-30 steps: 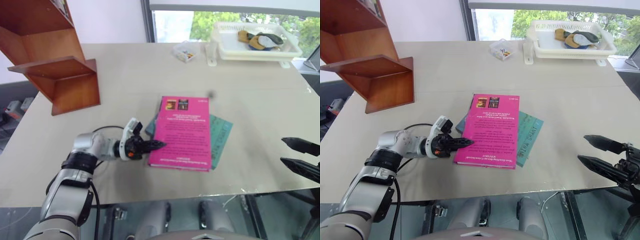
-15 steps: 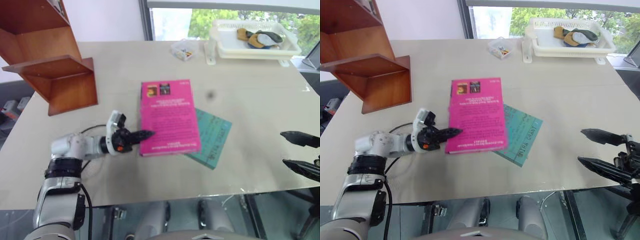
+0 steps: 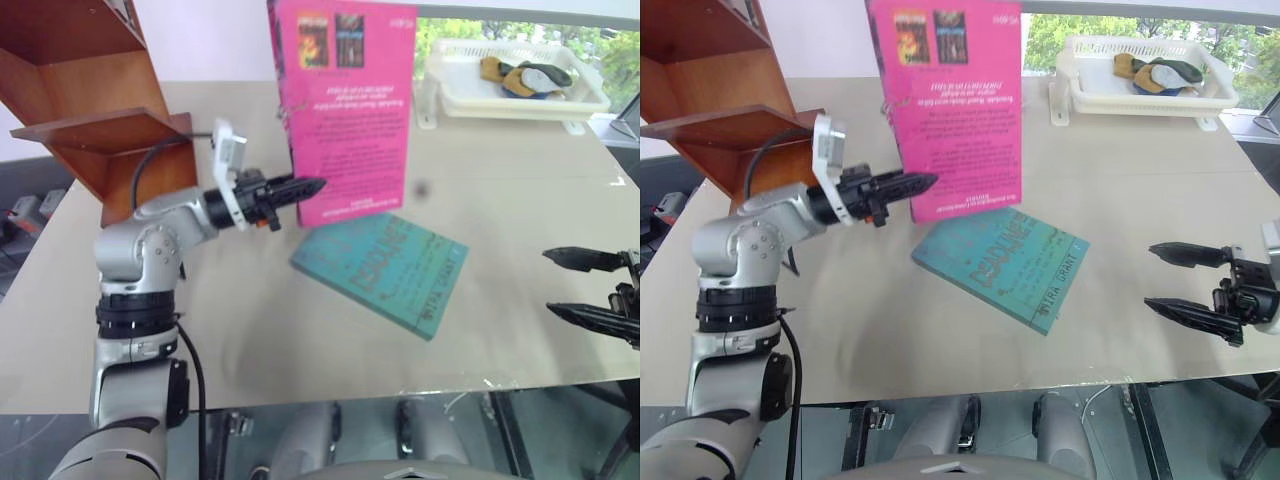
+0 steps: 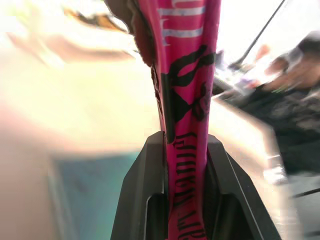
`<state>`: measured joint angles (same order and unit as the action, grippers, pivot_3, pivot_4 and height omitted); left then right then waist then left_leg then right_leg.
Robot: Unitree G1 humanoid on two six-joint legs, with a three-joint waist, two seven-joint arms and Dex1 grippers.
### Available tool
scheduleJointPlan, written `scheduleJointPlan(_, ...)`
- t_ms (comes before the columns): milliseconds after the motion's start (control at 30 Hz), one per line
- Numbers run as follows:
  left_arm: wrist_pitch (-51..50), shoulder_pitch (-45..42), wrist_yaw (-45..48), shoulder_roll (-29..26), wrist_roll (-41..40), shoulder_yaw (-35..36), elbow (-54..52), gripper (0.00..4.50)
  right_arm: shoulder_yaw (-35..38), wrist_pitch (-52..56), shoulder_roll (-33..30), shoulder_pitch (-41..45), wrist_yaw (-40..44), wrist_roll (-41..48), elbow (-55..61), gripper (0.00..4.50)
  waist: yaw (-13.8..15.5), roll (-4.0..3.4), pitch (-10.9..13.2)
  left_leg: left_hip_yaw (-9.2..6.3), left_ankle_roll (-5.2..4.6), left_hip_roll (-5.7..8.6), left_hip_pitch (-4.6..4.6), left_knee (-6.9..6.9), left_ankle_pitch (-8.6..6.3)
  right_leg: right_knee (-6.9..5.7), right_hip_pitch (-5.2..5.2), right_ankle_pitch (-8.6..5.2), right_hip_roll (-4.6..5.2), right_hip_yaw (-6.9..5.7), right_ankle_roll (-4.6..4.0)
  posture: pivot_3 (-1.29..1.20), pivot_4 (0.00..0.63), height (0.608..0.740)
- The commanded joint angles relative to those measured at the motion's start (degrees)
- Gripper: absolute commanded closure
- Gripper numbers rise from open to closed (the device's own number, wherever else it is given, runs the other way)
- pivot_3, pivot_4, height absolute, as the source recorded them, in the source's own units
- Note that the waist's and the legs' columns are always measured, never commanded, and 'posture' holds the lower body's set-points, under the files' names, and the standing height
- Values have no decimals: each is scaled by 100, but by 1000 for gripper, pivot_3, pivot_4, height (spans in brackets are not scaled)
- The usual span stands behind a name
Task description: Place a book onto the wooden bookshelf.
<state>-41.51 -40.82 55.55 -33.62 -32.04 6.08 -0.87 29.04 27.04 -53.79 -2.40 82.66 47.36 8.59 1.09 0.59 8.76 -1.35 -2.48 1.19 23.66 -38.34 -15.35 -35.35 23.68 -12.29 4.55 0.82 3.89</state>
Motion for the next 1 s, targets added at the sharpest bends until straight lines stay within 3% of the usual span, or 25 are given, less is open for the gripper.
scheduleJointPlan(33, 1491, -453, 120, -407, 1148, -644, -223, 4181, -29, -177, -107, 262, 161, -90, -223, 0, -10, 1, 1, 2, -1, 4, 0, 0, 0, 1, 0, 0, -5, -2, 1, 0, 150, 740)
scheduleJointPlan(200, 3464, -1136, 261, -1322, 3056, -1594, 408, 4181, -171, -337, -132, 716, 255, -248, -669, 0, -25, 1, 4, 9, -2, 3, -2, -1, 1, 1, 1, 0, -42, -13, 1, 0, 150, 740)
scheduleJointPlan(500, 4875, -2720, 836, -2123, 4386, -2095, 2156, 4181, -655, -589, -66, 2089, 570, -520, -1942, 0, -41, 13, 17, 27, -7, 12, -12, -13, 1, -19, -2, -1, -56, -9, 7, 0, 150, 740)
scheduleJointPlan(800, 5394, -3951, 1116, -2852, 5429, -2284, 3269, 4181, -1093, -1069, 198, 2809, 755, -893, -2762, 0, -46, 30, 38, 23, -14, 11, -2, -23, -2, -46, 2, -14, -56, -9, 26, 0, 150, 740)
scheduleJointPlan(1000, 5319, -3927, 1330, -3329, 5740, -2216, 3410, 4181, -1098, -1168, 305, 3269, 881, -818, -3234, 0, -100, 32, 43, 22, -15, 10, -2, -24, -3, -48, 1, -15, -56, -8, 27, 0, 150, 740)
